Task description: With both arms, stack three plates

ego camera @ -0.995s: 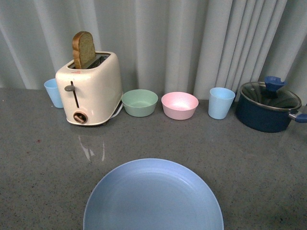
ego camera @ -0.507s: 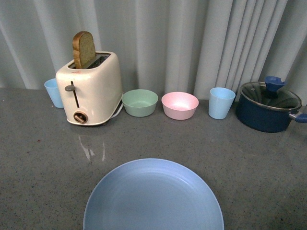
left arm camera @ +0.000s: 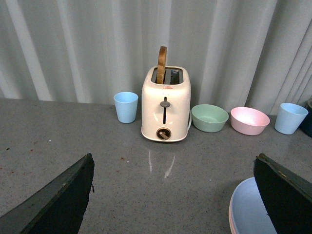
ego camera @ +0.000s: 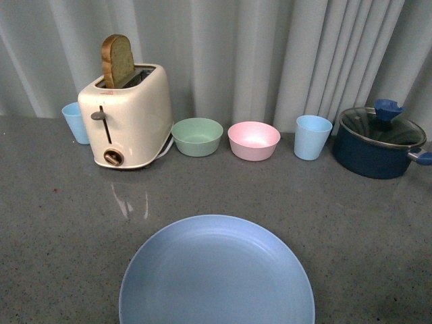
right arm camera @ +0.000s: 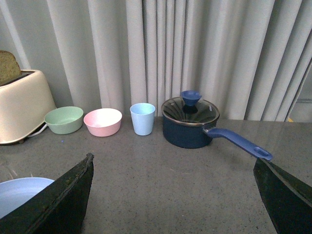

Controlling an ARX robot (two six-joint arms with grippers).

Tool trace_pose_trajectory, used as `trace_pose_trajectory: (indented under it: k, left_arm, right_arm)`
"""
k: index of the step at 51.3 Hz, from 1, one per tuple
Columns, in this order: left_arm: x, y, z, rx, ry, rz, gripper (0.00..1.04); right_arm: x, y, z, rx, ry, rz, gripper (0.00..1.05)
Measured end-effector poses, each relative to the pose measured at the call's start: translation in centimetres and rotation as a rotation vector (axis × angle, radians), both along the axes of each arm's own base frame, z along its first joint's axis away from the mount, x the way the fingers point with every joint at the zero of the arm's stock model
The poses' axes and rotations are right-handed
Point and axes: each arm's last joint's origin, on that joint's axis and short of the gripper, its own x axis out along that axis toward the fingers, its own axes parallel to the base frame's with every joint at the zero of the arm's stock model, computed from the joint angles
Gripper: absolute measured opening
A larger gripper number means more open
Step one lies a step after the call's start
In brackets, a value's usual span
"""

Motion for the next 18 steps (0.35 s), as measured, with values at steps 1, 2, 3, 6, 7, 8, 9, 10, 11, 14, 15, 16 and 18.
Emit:
trace_pose_trajectory:
  k: [1, 2, 3, 6, 7, 8, 9, 10, 11, 14, 15, 16, 18]
  left_arm:
    - [0.00, 0.00, 0.00, 0.000, 0.000, 0.000, 0.98]
    - [0.00, 0.00, 0.00, 0.000, 0.000, 0.000, 0.98]
    - [0.00, 0.00, 0.00, 0.000, 0.000, 0.000, 0.98]
    - [0.00, 0.00, 0.00, 0.000, 0.000, 0.000, 0.98]
    - [0.00, 0.00, 0.00, 0.000, 0.000, 0.000, 0.98]
    - [0.00, 0.00, 0.00, 0.000, 0.000, 0.000, 0.98]
    - [0.00, 0.00, 0.00, 0.000, 0.000, 0.000, 0.98]
    - [0.00, 0.00, 0.00, 0.000, 0.000, 0.000, 0.98]
    - [0.00, 0.00, 0.00, 0.000, 0.000, 0.000, 0.98]
    - [0.00, 0.00, 0.00, 0.000, 0.000, 0.000, 0.98]
    - [0.00, 0.00, 0.00, 0.000, 0.000, 0.000, 0.98]
    - [0.00, 0.00, 0.00, 0.000, 0.000, 0.000, 0.98]
    - [0.00, 0.00, 0.00, 0.000, 0.000, 0.000, 0.98]
  right_arm:
    - [0.00, 0.00, 0.00, 0.000, 0.000, 0.000, 0.97]
    - [0.00, 0.00, 0.00, 0.000, 0.000, 0.000, 0.97]
    - [0.00, 0.00, 0.00, 0.000, 0.000, 0.000, 0.97]
    - [0.00, 0.00, 0.00, 0.000, 0.000, 0.000, 0.97]
    - [0.00, 0.00, 0.00, 0.000, 0.000, 0.000, 0.97]
    - [0.00, 0.00, 0.00, 0.000, 0.000, 0.000, 0.97]
    - [0.00, 0.00, 0.00, 0.000, 0.000, 0.000, 0.97]
    - [0.00, 0.00, 0.00, 0.000, 0.000, 0.000, 0.97]
    - [0.00, 0.00, 0.00, 0.000, 0.000, 0.000, 0.97]
    - [0.00, 0.00, 0.00, 0.000, 0.000, 0.000, 0.97]
    - [0.00, 0.00, 0.00, 0.000, 0.000, 0.000, 0.97]
    - [0.00, 0.00, 0.00, 0.000, 0.000, 0.000, 0.97]
    - [0.00, 0.00, 0.00, 0.000, 0.000, 0.000, 0.97]
